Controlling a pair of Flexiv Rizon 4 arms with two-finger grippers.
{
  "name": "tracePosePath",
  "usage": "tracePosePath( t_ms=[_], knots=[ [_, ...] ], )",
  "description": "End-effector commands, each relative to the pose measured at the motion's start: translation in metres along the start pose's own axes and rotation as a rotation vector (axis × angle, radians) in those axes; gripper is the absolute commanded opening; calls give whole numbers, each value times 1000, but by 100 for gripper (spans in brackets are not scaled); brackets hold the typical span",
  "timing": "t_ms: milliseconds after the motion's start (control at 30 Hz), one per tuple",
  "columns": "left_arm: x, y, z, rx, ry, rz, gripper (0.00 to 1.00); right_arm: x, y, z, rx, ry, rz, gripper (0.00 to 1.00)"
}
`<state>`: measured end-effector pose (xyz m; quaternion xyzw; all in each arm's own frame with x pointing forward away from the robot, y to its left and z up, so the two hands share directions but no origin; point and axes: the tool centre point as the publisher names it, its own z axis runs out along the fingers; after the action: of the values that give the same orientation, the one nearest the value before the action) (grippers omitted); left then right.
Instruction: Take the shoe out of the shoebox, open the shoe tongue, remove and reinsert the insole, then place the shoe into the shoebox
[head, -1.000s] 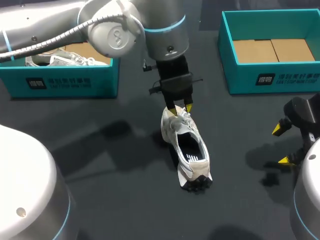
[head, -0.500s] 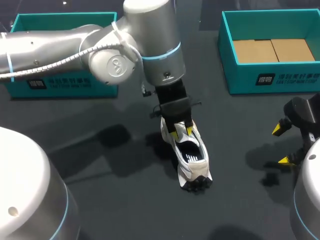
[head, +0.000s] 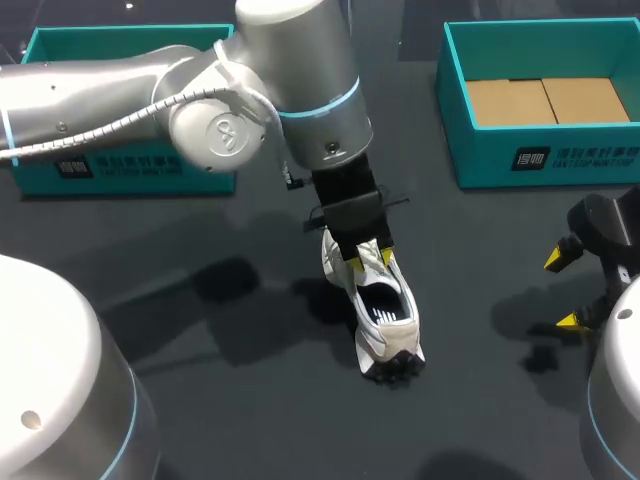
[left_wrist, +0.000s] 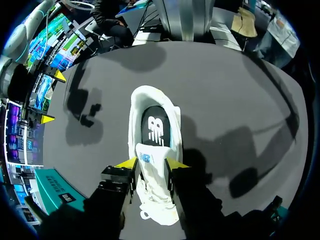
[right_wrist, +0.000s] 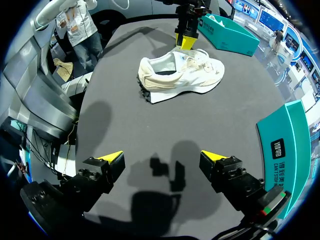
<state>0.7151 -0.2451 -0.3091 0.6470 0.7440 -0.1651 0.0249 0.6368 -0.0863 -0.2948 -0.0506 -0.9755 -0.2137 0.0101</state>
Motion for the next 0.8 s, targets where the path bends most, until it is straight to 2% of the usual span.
tracePosePath(
  t_ms=[33,167,367,467,667,733,767,800],
  knots=[
    [-8,-3,28,-18,13,-4,33,2,0,0,3,-4,1,100],
    [-6,-3,44,-9,23,-15,31,2,0,0,3,-4,1,100],
    [5,-8,42,-5,22,-39,32,2,0,0,3,-4,1,100],
    [7,-14,25,-31,8,-35,33,2,0,0,3,-4,1,100],
    [4,-21,-17,-88,16,-50,40,2,0,0,3,-4,1,100],
    [1,-22,-24,-87,37,-153,44,2,0,0,3,-4,1,100],
    [1,-22,-30,-57,31,-195,53,2,0,0,3,-4,1,100],
    [1,-22,-34,-46,49,-199,100,2,0,0,3,-4,1,100]
  ],
)
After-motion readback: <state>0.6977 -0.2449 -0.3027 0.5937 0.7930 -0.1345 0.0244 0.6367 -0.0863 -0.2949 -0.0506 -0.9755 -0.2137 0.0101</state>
